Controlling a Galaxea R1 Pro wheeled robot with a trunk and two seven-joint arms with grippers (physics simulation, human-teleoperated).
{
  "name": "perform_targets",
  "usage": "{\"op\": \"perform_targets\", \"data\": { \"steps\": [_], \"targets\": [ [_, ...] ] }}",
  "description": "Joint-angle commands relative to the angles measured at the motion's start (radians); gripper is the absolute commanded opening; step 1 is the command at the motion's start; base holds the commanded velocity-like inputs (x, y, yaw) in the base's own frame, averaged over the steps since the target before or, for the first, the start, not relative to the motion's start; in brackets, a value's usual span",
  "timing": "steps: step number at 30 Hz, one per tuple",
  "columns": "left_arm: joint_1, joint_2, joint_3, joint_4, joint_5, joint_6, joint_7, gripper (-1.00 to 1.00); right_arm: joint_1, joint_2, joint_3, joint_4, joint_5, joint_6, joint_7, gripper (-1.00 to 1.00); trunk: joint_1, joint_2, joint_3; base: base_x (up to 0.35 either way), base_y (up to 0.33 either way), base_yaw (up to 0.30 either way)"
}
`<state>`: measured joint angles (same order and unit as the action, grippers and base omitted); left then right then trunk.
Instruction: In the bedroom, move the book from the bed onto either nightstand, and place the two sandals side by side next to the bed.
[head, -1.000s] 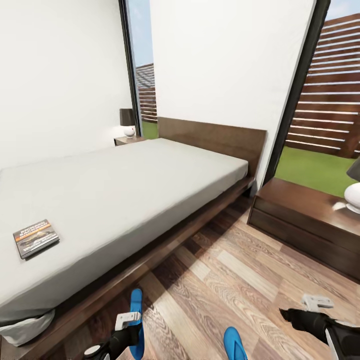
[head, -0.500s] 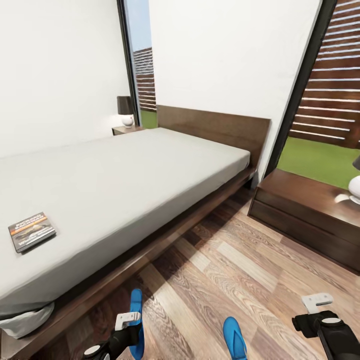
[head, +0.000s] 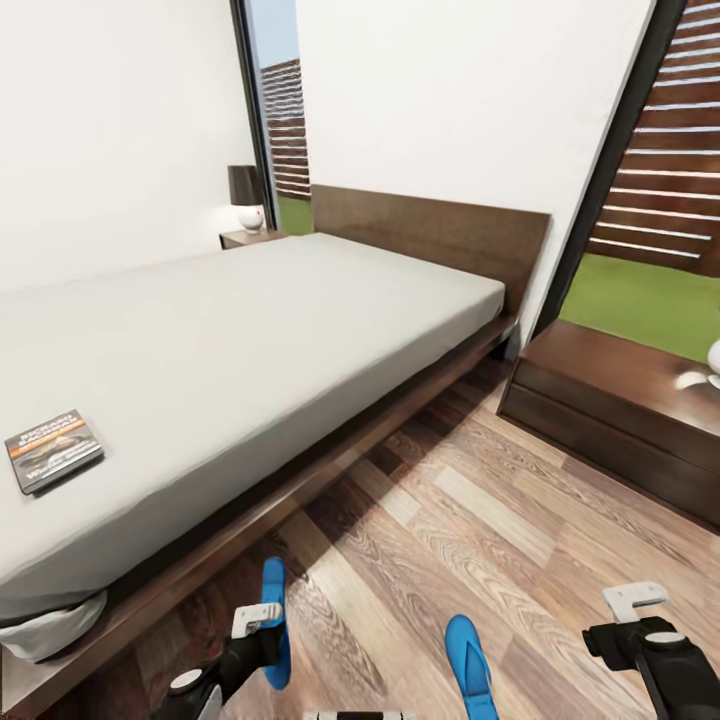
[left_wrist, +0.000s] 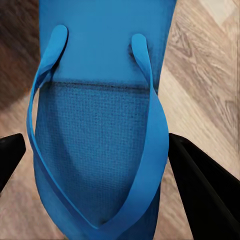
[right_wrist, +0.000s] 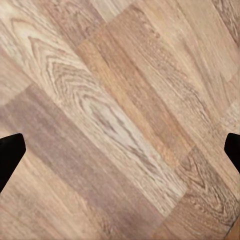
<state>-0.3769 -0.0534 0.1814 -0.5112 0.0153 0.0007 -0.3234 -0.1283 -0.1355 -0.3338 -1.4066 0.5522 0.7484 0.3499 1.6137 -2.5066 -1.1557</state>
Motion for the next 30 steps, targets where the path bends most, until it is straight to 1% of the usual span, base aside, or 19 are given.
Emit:
{"op": "perform_targets", "data": {
  "steps": [1,2,3,4,5,7,8,9,10,11,13,14,17,19,26,27,28,29,30],
  "targets": [
    [0.000,-0.002,0.006,-0.042,0.009,0.033,-0.026,-1.00,-0.001,0.000,-0.001,-0.008,0.010,0.003,0.010,1.00,0.000,-0.001,-0.005,0.000,0.000,0.000],
    [0.000,-0.002,0.005,-0.105,0.033,0.113,-0.076,-1.00,-0.001,0.000,-0.001,-0.015,0.001,0.004,0.010,1.00,0.001,-0.001,-0.009,0.000,0.000,0.000],
    [0.000,-0.001,0.005,-0.137,0.048,0.167,-0.115,-1.00,-0.001,0.000,-0.001,-0.018,-0.010,0.005,0.010,1.00,0.001,-0.001,-0.013,0.000,0.000,0.000],
    [0.000,0.000,0.005,-0.160,0.061,0.212,-0.152,-1.00,-0.004,0.000,-0.001,-0.020,-0.030,0.010,0.009,1.00,0.002,-0.001,-0.016,0.000,0.000,0.000],
    [0.000,0.002,0.006,-0.174,0.069,0.242,-0.182,-1.00,-0.020,0.000,-0.001,-0.021,-0.070,0.031,0.009,1.00,0.002,-0.002,-0.020,0.000,0.000,0.000],
    [0.000,0.004,0.008,-0.189,0.077,0.273,-0.215,-1.00,-0.073,0.000,-0.001,-0.020,-0.162,0.103,0.009,1.00,0.003,-0.002,-0.028,0.000,0.000,0.000],
    [0.000,0.004,0.008,-0.191,0.078,0.278,-0.219,-1.00,-0.089,0.000,-0.001,-0.019,-0.182,0.122,0.009,1.00,0.003,-0.002,-0.032,0.000,0.000,0.000],
    [0.000,0.005,0.008,-0.194,0.079,0.284,-0.223,-1.00,-0.122,0.000,-0.001,-0.016,-0.215,0.154,0.009,1.00,0.004,-0.002,-0.036,0.000,0.000,0.000],
    [0.000,0.005,0.008,-0.194,0.079,0.286,-0.224,-1.00,-0.138,-0.001,-0.001,-0.015,-0.228,0.167,0.009,1.00,0.004,-0.003,-0.040,0.000,0.000,0.000],
    [0.000,0.004,0.008,-0.195,0.078,0.289,-0.225,-1.00,-0.180,-0.001,-0.001,-0.012,-0.253,0.193,0.009,1.00,0.005,-0.003,-0.044,0.000,0.000,0.000],
    [0.000,0.005,0.009,-0.196,0.077,0.289,-0.225,-1.00,-0.208,0.002,0.001,-0.007,-0.268,0.210,0.008,1.00,0.006,-0.003,-0.051,0.000,0.000,0.000],
    [0.000,0.009,0.011,-0.198,0.077,0.290,-0.226,-1.00,-0.220,0.009,0.013,-0.004,-0.273,0.216,0.008,1.00,0.006,-0.004,-0.055,0.000,0.000,0.000],
    [0.000,0.025,0.013,-0.199,0.079,0.289,-0.226,-1.00,-0.225,0.012,0.033,-0.004,-0.276,0.220,0.010,1.00,0.007,-0.004,-0.067,0.000,0.000,0.000],
    [0.000,0.032,0.013,-0.199,0.081,0.290,-0.227,-1.00,-0.227,0.012,0.038,0.000,-0.280,0.221,0.012,1.00,0.008,-0.005,-0.074,0.000,0.000,0.000],
    [0.000,0.038,0.013,-0.199,0.085,0.294,-0.241,-1.00,-0.226,0.012,0.036,0.003,-0.282,0.220,0.013,1.00,0.011,-0.006,-0.102,0.000,0.000,0.000],
    [0.000,0.038,0.013,-0.199,0.086,0.296,-0.253,-1.00,-0.226,0.011,0.036,0.002,-0.281,0.220,0.012,1.00,0.012,-0.007,-0.105,0.000,0.000,0.000],
    [0.000,0.038,0.013,-0.199,0.086,0.298,-0.279,-1.00,-0.226,0.012,0.036,0.002,-0.281,0.220,0.012,1.00,0.012,-0.007,-0.109,0.000,0.000,0.000],
    [0.000,0.038,0.013,-0.199,0.087,0.299,-0.319,-1.00,-0.226,0.011,0.036,0.002,-0.281,0.220,0.012,1.00,0.013,-0.007,-0.113,0.000,0.000,0.000],
    [0.000,0.039,0.014,-0.198,0.088,0.301,-0.397,-1.00,-0.226,0.011,0.036,0.002,-0.281,0.220,0.012,1.00,0.013,-0.007,-0.113,0.000,0.000,0.000]
  ]
}}
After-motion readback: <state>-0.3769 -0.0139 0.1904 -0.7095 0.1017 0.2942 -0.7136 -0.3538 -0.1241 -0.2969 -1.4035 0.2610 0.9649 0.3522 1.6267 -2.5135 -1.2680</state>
